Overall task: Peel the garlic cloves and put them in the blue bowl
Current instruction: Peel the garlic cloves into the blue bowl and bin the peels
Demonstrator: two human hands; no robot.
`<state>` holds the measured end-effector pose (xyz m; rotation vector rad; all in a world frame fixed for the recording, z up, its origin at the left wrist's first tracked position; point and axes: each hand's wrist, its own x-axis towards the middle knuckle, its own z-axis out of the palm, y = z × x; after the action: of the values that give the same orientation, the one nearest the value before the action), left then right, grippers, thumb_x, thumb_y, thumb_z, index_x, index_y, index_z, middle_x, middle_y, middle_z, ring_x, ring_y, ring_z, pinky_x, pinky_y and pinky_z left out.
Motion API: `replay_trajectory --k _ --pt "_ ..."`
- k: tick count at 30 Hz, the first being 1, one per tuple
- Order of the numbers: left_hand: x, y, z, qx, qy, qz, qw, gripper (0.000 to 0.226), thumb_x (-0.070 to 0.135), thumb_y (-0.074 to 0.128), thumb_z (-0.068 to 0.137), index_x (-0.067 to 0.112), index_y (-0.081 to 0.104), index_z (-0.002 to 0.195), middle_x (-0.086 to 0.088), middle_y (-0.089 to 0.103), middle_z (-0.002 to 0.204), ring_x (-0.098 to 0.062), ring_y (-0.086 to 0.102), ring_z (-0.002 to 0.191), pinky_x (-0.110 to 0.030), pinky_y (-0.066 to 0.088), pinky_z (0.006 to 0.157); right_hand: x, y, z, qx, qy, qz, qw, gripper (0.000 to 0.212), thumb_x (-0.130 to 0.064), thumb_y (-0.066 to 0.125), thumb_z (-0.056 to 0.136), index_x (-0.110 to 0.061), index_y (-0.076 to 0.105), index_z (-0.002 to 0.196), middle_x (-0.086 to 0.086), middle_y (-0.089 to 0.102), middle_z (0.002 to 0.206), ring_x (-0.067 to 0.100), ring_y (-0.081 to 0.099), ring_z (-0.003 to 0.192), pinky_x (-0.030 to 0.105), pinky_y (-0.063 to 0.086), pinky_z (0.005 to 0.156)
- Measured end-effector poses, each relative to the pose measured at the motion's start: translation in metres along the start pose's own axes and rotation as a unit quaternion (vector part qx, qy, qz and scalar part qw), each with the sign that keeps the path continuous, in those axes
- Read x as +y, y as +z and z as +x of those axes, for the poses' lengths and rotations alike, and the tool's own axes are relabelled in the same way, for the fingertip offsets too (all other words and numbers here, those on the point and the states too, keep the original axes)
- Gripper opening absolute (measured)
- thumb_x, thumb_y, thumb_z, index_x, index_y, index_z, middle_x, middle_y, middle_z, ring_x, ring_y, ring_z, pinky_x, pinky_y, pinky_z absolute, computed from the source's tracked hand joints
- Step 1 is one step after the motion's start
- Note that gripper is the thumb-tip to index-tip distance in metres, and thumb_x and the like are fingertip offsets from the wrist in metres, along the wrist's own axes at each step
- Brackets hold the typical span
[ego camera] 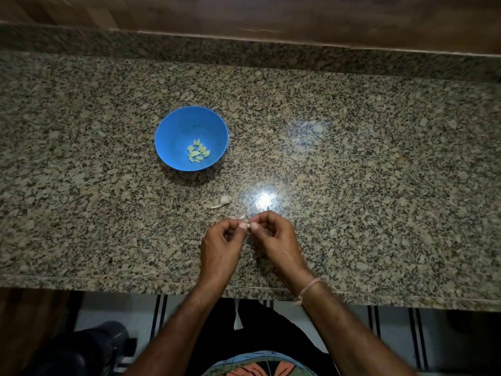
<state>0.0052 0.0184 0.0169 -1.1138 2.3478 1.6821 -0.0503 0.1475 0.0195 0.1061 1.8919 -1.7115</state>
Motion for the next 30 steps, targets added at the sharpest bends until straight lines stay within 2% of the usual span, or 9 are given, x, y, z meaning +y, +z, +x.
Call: replay_trajectory --k 2,4,6,9,11,14,17,23,30 --pt "-0.001 0.0 0.001 -0.009 -0.02 -0.021 1.0 0.017 0.037 0.065 0.101 0.026 0.075 0.092 0.006 0.075 0.088 -0.015 0.07 0.086 -0.033 0.055 0.075 -0.001 -0.001 0.0 -0.012 -0.059 -0.021 0.998 0.006 -0.008 0.071 0.097 -0.011 0.073 0.102 0.006 0.075 0.1 0.023 0.073 0.098 0.037 0.062 0.09" --pt "-0.002 -0.001 0.002 -0.031 -0.024 -0.015 0.999 0.018 0.038 0.063 0.103 0.026 0.075 0.095 0.004 0.076 0.1 -0.014 0.071 0.095 -0.037 0.058 0.082 -0.001 -0.002 0.001 -0.015 -0.078 -0.039 0.996 0.006 -0.007 0.072 0.096 -0.01 0.074 0.1 0.004 0.075 0.099 0.02 0.073 0.099 0.037 0.062 0.092" --pt "-0.001 -0.001 0.001 -0.043 -0.019 0.0 0.999 0.02 0.04 0.06 0.104 0.029 0.074 0.096 0.006 0.075 0.103 -0.011 0.07 0.098 -0.038 0.058 0.085 -0.001 -0.001 0.003 -0.004 -0.076 -0.042 0.996 0.004 -0.007 0.071 0.096 -0.009 0.074 0.099 0.005 0.076 0.097 0.02 0.073 0.097 0.039 0.062 0.092" --pt "0.007 -0.001 -0.005 -0.032 -0.006 0.021 0.999 0.027 0.04 0.052 0.108 0.028 0.071 0.092 0.007 0.072 0.091 -0.013 0.069 0.089 -0.035 0.055 0.076 -0.001 0.002 0.003 0.015 -0.049 -0.007 0.999 0.005 -0.009 0.069 0.099 -0.006 0.073 0.099 0.009 0.076 0.096 0.024 0.074 0.096 0.042 0.062 0.093" --pt "0.012 -0.001 -0.009 -0.008 0.012 0.04 0.999 0.028 0.04 0.047 0.109 0.026 0.067 0.096 0.008 0.071 0.092 -0.011 0.067 0.086 -0.031 0.053 0.071 -0.002 0.004 0.002 0.021 -0.014 0.043 0.999 0.01 -0.012 0.069 0.099 -0.003 0.073 0.101 0.014 0.075 0.1 0.029 0.073 0.1 0.045 0.061 0.096" --pt "0.013 -0.004 -0.011 0.021 0.074 0.053 0.996 0.008 0.036 0.06 0.104 0.031 0.066 0.105 0.015 0.07 0.101 -0.002 0.066 0.092 -0.025 0.051 0.069 -0.002 0.003 -0.001 0.014 0.017 0.091 0.996 0.014 -0.014 0.07 0.099 -0.001 0.072 0.102 0.015 0.076 0.102 0.031 0.073 0.103 0.043 0.061 0.096" --pt "0.01 -0.005 -0.009 0.037 0.097 0.068 0.992 0.005 0.038 0.07 0.098 0.034 0.07 0.101 0.017 0.071 0.1 0.0 0.065 0.093 -0.028 0.054 0.073 -0.003 0.003 -0.003 0.015 0.026 0.106 0.994 0.015 -0.014 0.07 0.099 0.001 0.071 0.102 0.015 0.077 0.102 0.029 0.074 0.104 0.04 0.061 0.096" --pt "0.009 -0.004 -0.008 0.041 0.062 0.065 0.995 0.013 0.038 0.068 0.098 0.027 0.074 0.102 0.014 0.072 0.094 -0.002 0.066 0.091 -0.034 0.059 0.077 -0.004 -0.002 -0.005 -0.007 -0.022 0.076 0.997 0.012 -0.008 0.068 0.099 0.001 0.072 0.107 0.015 0.077 0.106 0.028 0.075 0.105 0.038 0.061 0.095" --pt "0.008 -0.01 -0.004 0.006 0.027 0.015 0.999 0.017 0.039 0.068 0.098 0.025 0.077 0.101 0.01 0.077 0.09 -0.008 0.073 0.086 -0.039 0.064 0.079 -0.007 0.0 -0.011 -0.004 -0.05 0.081 0.995 0.015 -0.005 0.072 0.096 -0.002 0.074 0.111 0.013 0.077 0.107 0.029 0.074 0.105 0.045 0.06 0.098"
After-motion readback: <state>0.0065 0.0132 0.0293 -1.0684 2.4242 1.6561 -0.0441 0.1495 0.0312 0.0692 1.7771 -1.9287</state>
